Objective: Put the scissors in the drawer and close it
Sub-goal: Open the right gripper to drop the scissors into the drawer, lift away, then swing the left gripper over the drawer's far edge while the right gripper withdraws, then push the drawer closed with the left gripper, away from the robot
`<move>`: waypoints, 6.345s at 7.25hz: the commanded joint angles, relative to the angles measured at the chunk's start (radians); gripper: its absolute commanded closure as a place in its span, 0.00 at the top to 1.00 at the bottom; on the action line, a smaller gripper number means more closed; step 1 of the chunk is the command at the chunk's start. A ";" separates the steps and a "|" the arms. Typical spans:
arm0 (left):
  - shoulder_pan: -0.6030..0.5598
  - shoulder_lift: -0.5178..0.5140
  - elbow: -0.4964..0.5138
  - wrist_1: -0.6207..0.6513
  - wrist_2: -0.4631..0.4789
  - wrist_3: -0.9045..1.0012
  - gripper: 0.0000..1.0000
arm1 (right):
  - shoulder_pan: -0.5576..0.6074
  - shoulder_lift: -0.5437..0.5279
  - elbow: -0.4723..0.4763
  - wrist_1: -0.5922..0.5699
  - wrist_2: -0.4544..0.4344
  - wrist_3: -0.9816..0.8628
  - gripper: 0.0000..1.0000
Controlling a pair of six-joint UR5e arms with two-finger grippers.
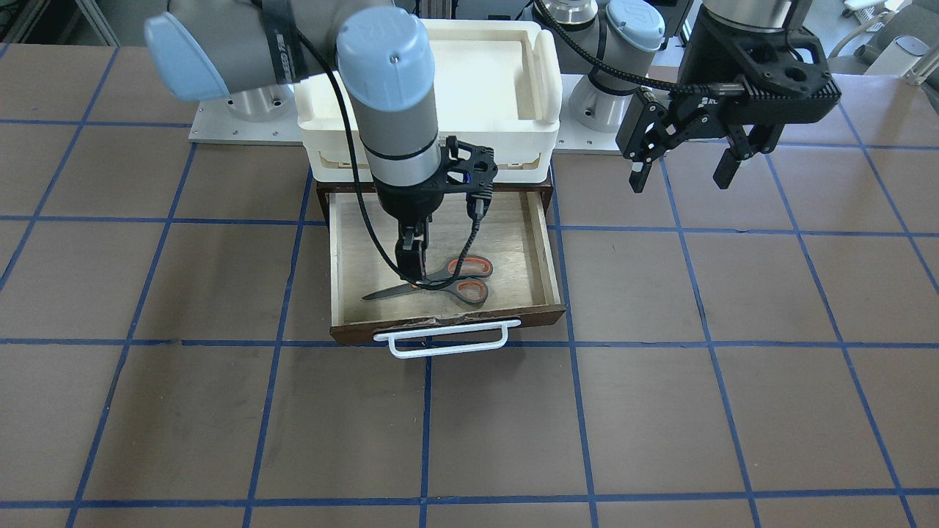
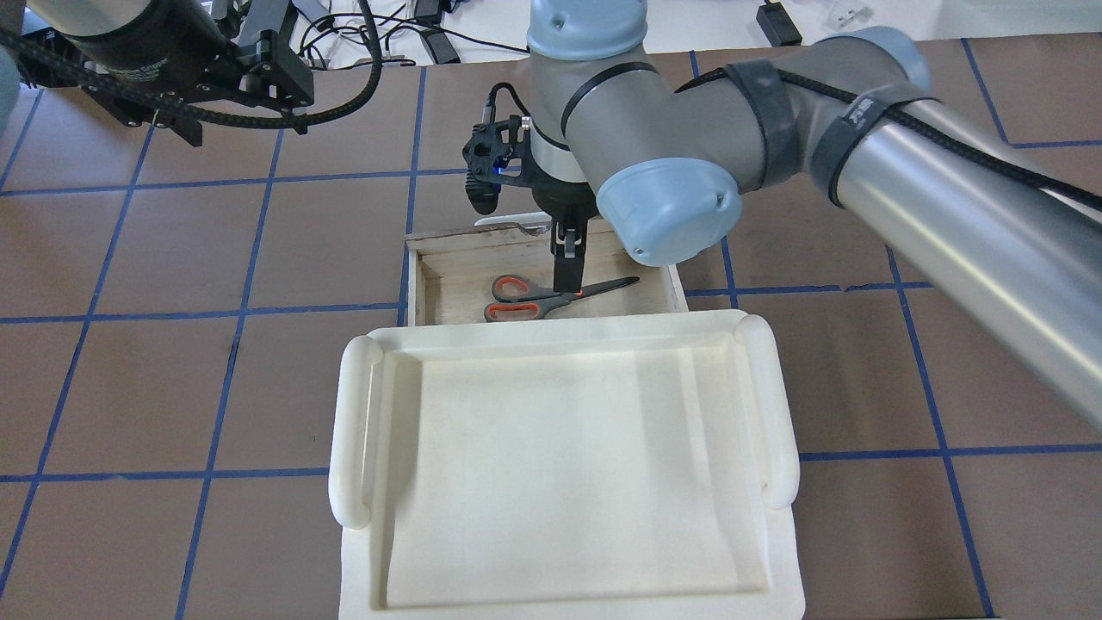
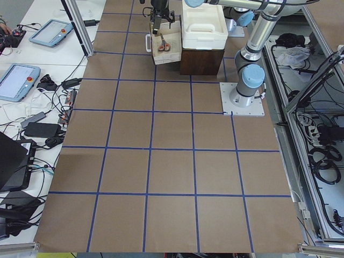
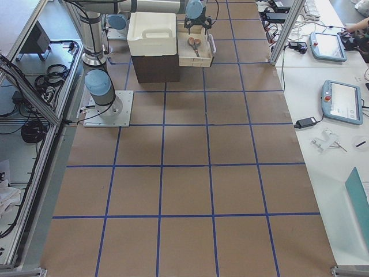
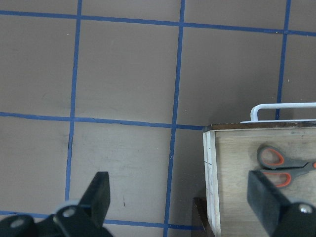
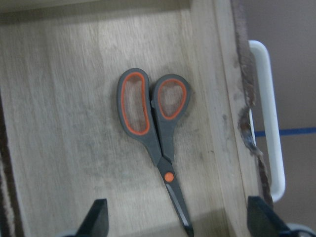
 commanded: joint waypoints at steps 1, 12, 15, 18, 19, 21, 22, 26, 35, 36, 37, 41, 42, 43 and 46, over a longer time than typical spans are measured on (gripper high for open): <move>-0.002 -0.012 0.004 -0.002 0.000 0.005 1.00 | -0.074 -0.107 0.000 0.074 -0.013 0.377 1.00; -0.255 -0.436 0.112 0.358 -0.060 -0.249 1.00 | -0.494 -0.265 0.021 0.222 -0.027 0.863 1.00; -0.294 -0.564 0.200 0.346 -0.057 -0.275 0.98 | -0.436 -0.268 0.024 0.209 -0.079 0.926 1.00; -0.294 -0.670 0.223 0.328 -0.048 -0.278 0.98 | -0.389 -0.270 0.029 0.211 -0.102 0.978 1.00; -0.291 -0.685 0.224 0.291 -0.049 -0.280 0.99 | -0.389 -0.270 0.029 0.209 -0.101 0.966 1.00; -0.291 -0.723 0.226 0.236 -0.055 -0.280 0.99 | -0.389 -0.270 0.029 0.211 -0.104 0.965 1.00; -0.288 -0.743 0.228 0.225 -0.054 -0.280 0.98 | -0.389 -0.267 0.029 0.205 -0.105 0.968 1.00; -0.289 -0.791 0.234 0.122 -0.095 -0.280 0.99 | -0.400 -0.270 0.029 0.223 -0.104 0.977 1.00; -0.303 -0.737 0.234 -0.011 -0.155 -0.323 0.99 | -0.400 -0.280 0.027 0.265 -0.118 0.978 1.00; -0.304 -0.727 0.234 -0.018 -0.157 -0.327 0.99 | -0.398 -0.280 0.027 0.266 -0.116 0.977 1.00; -0.304 -0.717 0.234 -0.019 -0.155 -0.328 0.99 | -0.397 -0.282 0.027 0.265 -0.116 0.977 1.00; -0.317 -0.710 0.223 -0.019 -0.144 -0.329 0.99 | -0.397 -0.294 0.027 0.265 -0.113 0.962 1.00; -0.326 -0.704 0.220 -0.019 -0.120 -0.331 0.99 | -0.397 -0.297 0.027 0.265 -0.105 0.914 1.00; -0.327 -0.693 0.209 -0.019 -0.112 -0.329 0.99 | -0.397 -0.297 0.026 0.261 -0.057 0.868 1.00; -0.329 -0.639 0.156 -0.022 -0.112 -0.329 1.00 | -0.397 -0.302 0.027 0.258 -0.053 0.860 1.00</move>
